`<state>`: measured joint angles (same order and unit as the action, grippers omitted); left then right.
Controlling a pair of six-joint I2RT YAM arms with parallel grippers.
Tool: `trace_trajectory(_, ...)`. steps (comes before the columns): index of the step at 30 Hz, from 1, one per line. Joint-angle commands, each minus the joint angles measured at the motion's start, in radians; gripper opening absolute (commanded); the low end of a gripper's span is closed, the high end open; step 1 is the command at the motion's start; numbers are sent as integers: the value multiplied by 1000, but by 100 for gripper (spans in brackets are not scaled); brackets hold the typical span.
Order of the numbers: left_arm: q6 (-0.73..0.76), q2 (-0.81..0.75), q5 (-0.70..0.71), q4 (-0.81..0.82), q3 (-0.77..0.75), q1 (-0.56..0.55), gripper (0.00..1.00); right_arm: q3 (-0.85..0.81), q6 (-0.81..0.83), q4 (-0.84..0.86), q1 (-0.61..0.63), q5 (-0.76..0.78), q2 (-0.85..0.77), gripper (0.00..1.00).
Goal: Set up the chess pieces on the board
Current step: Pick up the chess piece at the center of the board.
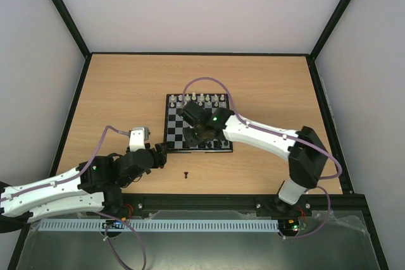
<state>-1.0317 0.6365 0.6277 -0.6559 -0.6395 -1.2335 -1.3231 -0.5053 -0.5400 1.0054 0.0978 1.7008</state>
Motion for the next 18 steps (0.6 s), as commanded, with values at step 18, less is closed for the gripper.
trace_trajectory(18,18,41,-59,48,47,121,80,318,-181,16,136,-63,-294,43)
